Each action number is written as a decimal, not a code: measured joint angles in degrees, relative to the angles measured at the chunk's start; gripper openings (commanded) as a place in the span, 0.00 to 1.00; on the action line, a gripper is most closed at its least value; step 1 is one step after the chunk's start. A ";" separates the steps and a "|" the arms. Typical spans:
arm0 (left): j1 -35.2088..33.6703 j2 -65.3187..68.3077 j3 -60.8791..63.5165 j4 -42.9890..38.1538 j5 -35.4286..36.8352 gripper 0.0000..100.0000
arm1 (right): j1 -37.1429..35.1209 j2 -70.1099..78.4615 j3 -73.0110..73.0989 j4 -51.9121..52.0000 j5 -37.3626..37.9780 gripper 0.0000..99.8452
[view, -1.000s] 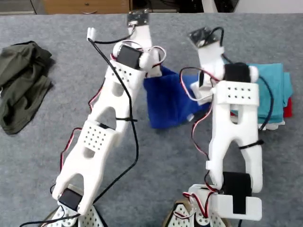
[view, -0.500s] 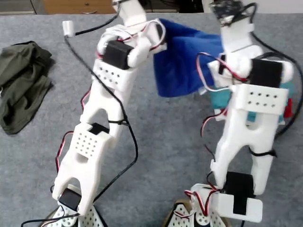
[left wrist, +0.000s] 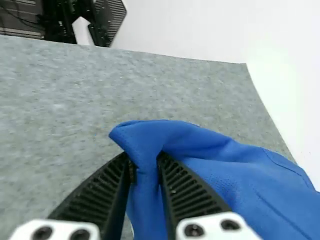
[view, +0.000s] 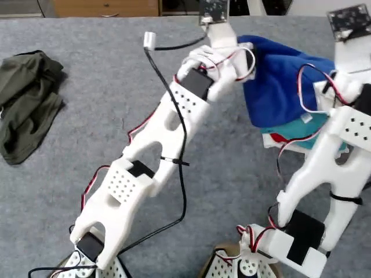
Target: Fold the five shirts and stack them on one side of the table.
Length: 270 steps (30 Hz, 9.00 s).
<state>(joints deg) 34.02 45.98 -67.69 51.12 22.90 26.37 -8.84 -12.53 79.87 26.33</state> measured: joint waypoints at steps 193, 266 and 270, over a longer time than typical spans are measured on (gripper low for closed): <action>15.30 21.10 -25.67 34.81 9.58 0.13 | 5.98 64.70 -54.68 -5.19 4.31 0.02; -9.05 -2.46 -18.29 49.14 -18.20 0.02 | 10.11 29.98 -59.16 21.63 6.77 0.00; -16.18 -14.33 -4.57 49.14 -18.90 0.02 | 10.90 9.85 -33.23 21.63 6.77 0.00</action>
<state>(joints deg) 17.85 31.65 -72.26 100.26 4.00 37.27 1.01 -45.76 101.49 33.10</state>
